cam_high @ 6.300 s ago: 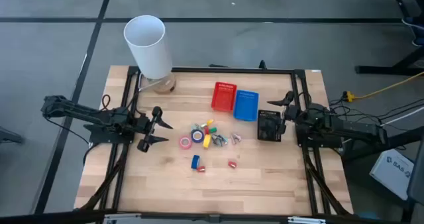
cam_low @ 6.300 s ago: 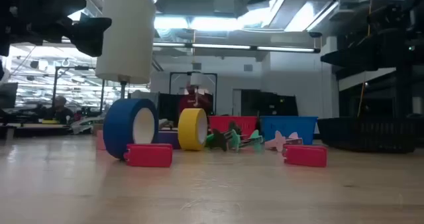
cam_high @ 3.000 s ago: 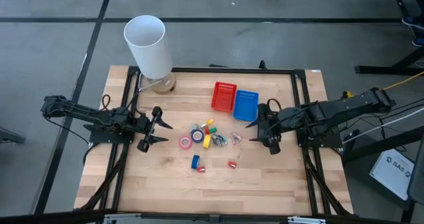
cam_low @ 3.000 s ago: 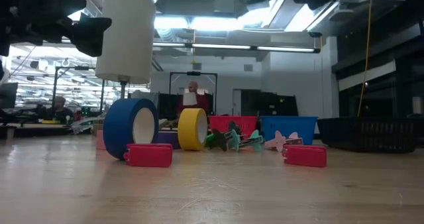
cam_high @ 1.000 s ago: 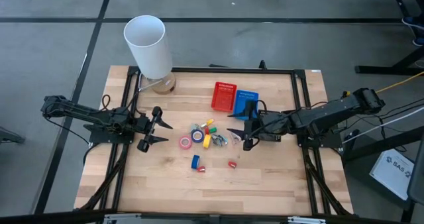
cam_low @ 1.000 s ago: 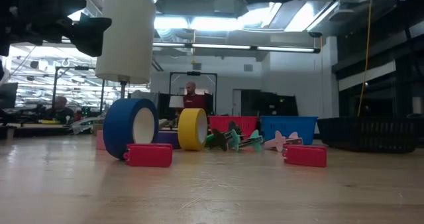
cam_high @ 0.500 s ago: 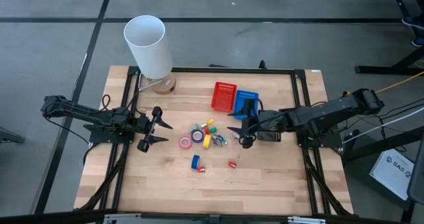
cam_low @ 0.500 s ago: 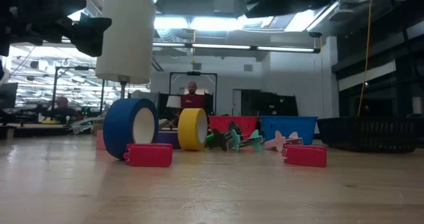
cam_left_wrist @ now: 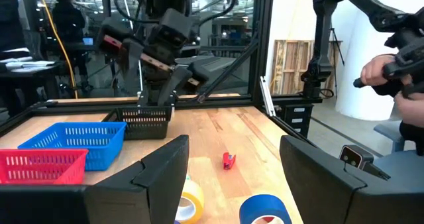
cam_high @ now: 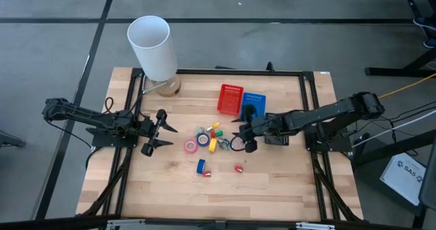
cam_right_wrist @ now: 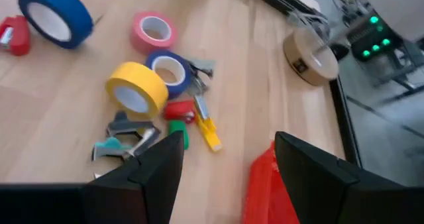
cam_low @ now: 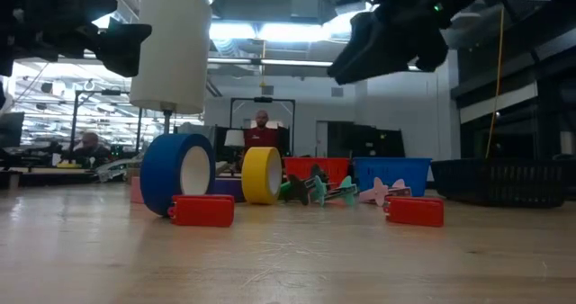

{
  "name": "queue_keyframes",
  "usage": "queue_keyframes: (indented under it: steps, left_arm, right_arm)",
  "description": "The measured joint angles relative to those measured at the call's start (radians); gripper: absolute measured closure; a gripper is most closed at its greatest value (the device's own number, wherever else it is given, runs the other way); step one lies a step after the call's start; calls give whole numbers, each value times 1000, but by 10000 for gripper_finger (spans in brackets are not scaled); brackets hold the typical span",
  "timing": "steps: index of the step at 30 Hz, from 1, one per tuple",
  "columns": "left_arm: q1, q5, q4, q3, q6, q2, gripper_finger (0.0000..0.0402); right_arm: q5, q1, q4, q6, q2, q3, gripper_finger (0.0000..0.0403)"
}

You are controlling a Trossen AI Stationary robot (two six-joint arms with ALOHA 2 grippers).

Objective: Pick and place Stapler, Stapler remover, tape
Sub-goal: Put the pink staple remover into the blue bin

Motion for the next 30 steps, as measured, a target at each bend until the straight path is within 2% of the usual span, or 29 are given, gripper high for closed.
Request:
queue_keyframes:
  steps: [10,18,24,30]
  left_arm:
    - [0,0,0,0,1,0,166]
    - [0,0,0,0,1,0,166]
    - [0,0,0,0,0,0,167]
    - [0,0,0,0,0,0,167]
  right_arm:
    - [-64,0,-114,-72,38,149,164]
    - [-99,-14,-182,58,65,157,164]
    - [-221,-12,-193,55,112,157,164]
    - [-218,10,-199,107,118,157,164]
